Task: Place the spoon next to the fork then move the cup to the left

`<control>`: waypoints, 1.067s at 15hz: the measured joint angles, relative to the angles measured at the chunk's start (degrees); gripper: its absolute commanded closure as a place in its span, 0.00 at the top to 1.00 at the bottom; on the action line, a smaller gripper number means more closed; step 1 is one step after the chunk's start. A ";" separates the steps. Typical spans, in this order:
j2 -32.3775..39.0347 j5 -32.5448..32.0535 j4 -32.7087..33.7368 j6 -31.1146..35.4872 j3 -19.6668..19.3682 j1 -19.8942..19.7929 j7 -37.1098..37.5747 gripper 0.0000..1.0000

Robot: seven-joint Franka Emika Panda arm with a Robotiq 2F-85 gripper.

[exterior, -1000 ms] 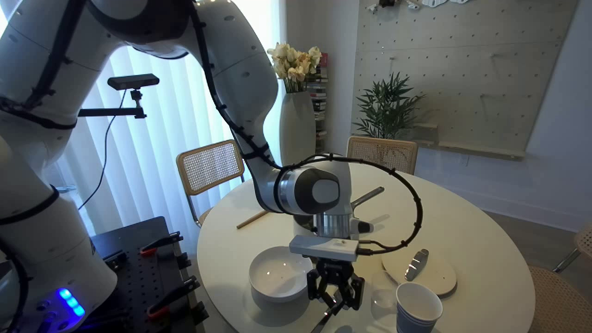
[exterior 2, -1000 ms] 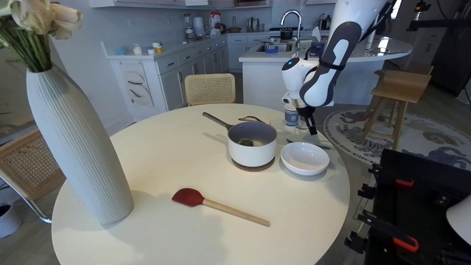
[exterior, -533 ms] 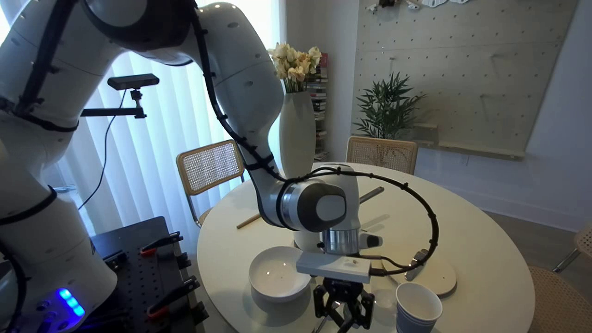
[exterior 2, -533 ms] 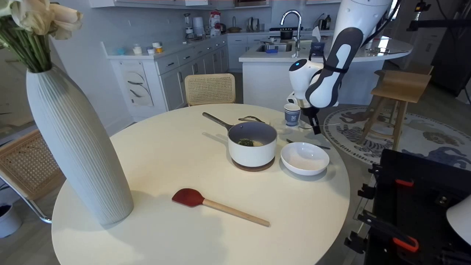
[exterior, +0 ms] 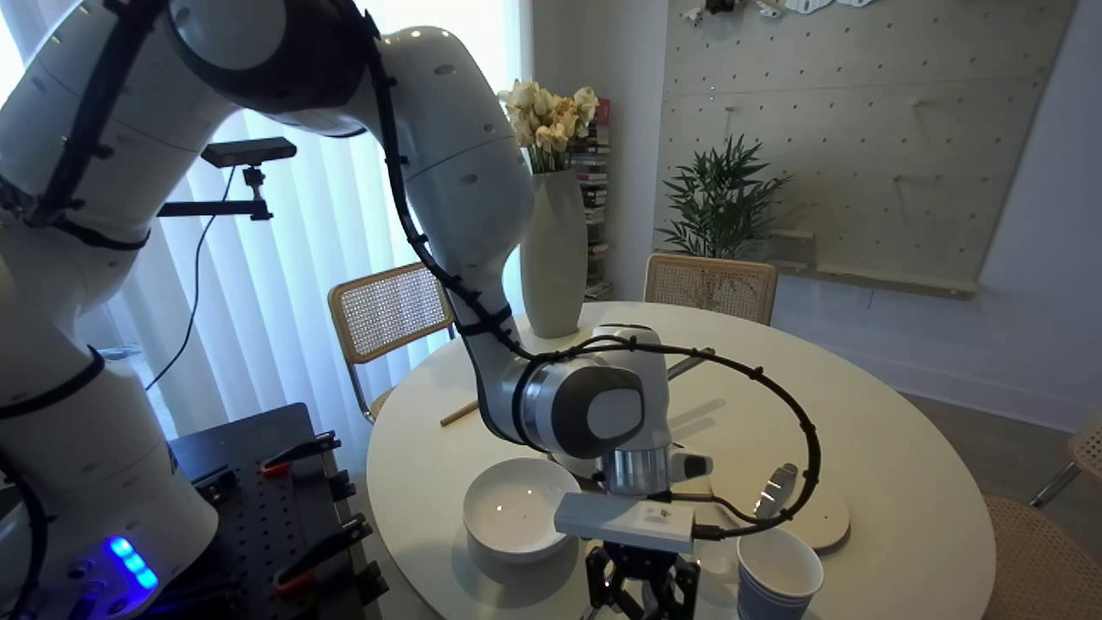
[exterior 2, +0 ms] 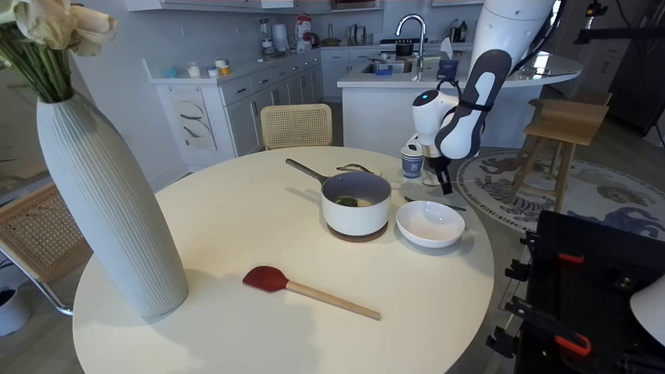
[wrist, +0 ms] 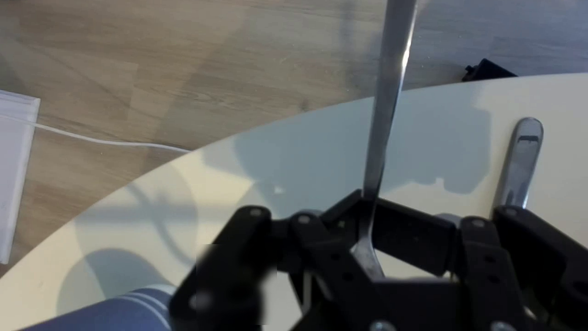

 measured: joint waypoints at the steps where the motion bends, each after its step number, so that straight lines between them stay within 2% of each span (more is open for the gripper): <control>1: 0.16 0.00 0.00 0.25 0.05 0.32 0.00 0.00; 9: 0.88 0.05 0.29 0.50 0.25 2.70 0.78 0.00; 16: 2.02 1.65 0.54 0.37 0.27 5.27 7.30 0.00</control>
